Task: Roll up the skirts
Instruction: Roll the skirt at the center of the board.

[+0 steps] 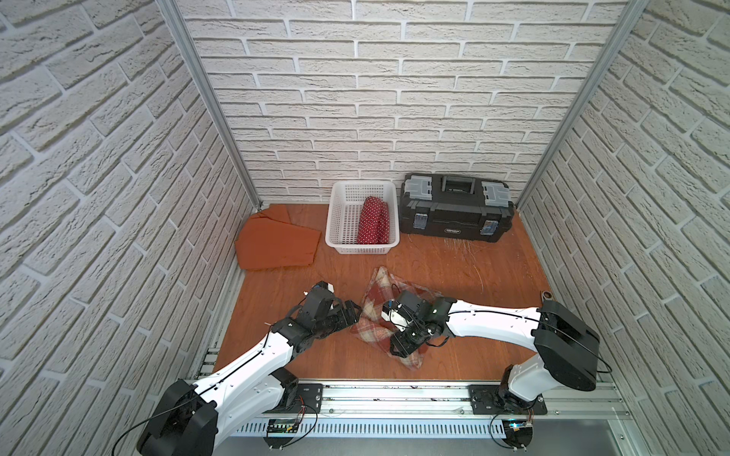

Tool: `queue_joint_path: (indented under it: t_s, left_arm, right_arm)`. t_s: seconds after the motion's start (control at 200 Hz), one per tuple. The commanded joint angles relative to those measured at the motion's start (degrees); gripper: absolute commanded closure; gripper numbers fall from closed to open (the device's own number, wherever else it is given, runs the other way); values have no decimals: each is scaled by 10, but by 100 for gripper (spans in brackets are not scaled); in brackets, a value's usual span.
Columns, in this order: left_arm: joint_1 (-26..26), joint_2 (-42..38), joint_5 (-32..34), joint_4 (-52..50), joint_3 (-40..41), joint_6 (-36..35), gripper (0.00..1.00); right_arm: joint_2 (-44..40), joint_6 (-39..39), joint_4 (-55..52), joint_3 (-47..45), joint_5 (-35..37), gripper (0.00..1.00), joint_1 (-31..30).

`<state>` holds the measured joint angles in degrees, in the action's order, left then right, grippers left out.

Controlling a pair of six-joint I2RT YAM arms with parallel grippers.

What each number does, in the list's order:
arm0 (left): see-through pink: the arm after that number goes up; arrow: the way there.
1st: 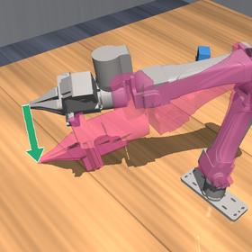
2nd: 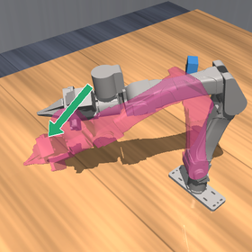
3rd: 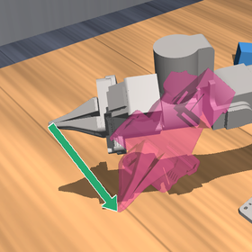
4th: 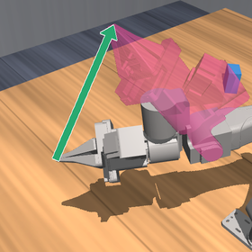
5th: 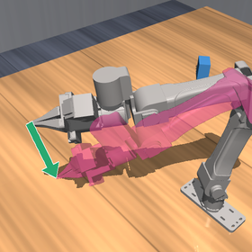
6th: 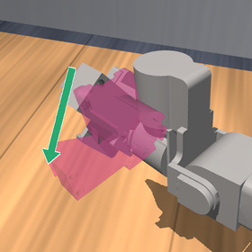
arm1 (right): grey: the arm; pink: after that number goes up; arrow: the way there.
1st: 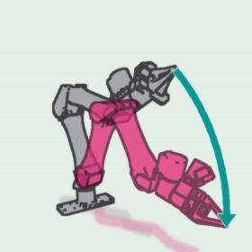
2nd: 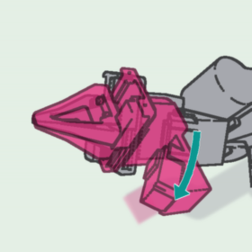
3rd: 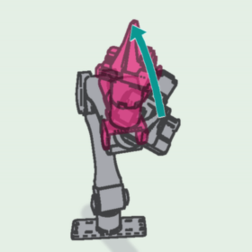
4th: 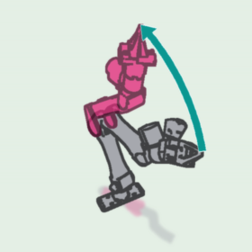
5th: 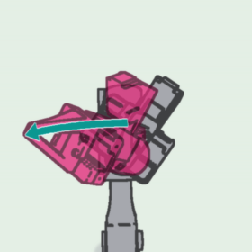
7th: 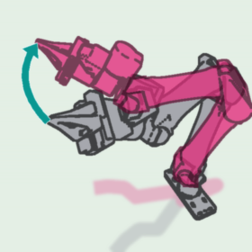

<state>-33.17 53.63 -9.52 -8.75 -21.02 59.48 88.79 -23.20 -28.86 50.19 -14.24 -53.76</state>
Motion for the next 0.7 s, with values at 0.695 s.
queue_joint_path:
  t_s: [0.695]
  left_arm:
    - [14,-17,2,-1,-4,-28,3]
  right_arm:
    - [-79,4,13,-37,34,44,72]
